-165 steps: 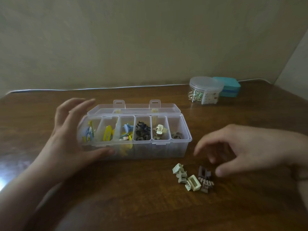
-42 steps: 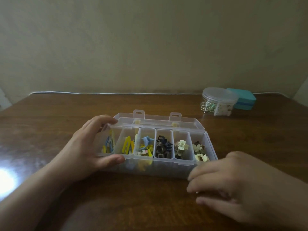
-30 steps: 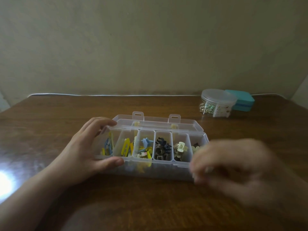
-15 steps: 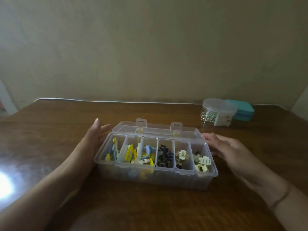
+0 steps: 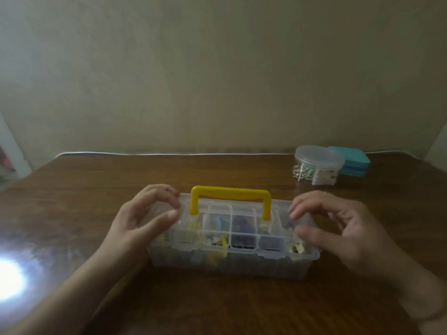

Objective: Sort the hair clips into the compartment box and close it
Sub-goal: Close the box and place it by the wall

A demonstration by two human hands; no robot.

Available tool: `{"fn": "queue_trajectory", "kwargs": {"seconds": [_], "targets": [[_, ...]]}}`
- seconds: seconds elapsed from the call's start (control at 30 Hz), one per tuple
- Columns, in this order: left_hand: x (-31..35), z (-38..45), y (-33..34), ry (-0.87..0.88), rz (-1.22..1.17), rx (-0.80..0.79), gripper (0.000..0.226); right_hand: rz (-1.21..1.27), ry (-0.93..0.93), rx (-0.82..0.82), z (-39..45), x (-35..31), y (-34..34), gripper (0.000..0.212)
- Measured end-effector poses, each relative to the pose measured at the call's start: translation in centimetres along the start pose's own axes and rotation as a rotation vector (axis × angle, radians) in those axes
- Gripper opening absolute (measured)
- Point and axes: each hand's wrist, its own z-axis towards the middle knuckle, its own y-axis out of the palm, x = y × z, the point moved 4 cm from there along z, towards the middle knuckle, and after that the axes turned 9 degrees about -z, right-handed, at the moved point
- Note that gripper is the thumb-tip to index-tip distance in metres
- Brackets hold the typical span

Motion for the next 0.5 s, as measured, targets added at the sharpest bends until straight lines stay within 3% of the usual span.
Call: {"fn": "queue_trajectory", "kwargs": {"seconds": [0.07, 0.17, 0.33, 0.5], "targets": [[-0.08, -0.17, 0.10, 0.063, 0.102, -0.053, 0.038, -0.159, -0.060, -0.016, -0.01, -0.14, 0.46, 0.040], [-0.28, -0.27, -0.01, 0.079, 0.123, -0.087, 0.051, -0.187, -0.083, -0.024, -0.05, -0.16, 0.64, 0.032], [-0.20, -0.05, -0.43, 0.035, 0.127, -0.194, 0.036, -0.175, -0.059, -0.059, -0.14, -0.20, 0.63, 0.028], [0.42, -0.14, -0.62, 0.069, 0.236, -0.227, 0.044, -0.273, -0.071, -0.136, -0.26, -0.65, 0.64, 0.026]]}}
